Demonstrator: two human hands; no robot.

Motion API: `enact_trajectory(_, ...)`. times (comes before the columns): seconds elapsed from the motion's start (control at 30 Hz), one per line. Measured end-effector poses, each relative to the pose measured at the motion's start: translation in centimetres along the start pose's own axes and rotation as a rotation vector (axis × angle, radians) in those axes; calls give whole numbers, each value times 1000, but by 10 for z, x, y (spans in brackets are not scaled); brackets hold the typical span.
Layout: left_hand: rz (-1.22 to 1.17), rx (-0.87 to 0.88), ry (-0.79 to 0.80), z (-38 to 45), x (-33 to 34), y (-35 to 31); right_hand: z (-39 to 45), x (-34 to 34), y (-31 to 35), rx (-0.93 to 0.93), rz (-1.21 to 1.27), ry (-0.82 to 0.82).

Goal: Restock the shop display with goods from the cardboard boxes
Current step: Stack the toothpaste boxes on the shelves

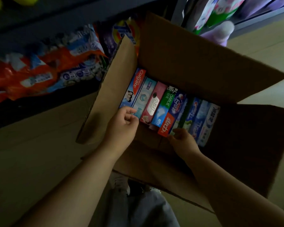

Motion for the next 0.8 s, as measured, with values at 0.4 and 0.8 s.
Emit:
enact_trajectory(0.4,387,270,-156,34,-29,17,32,27,2,-28,-16,6)
enact_trajectory(0.8,510,-40,-546,32,-105,-5,-13,2,10,-89,-70,-86)
Point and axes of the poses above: each hand's wrist, its own z-axis towards the middle knuckle, its own x-axis out of the palm, y = z × x, the point moved 4 cm from there along z, towards the middle knuckle, and after that the axes turned 8 degrees about -x, right-handed, at the moved point
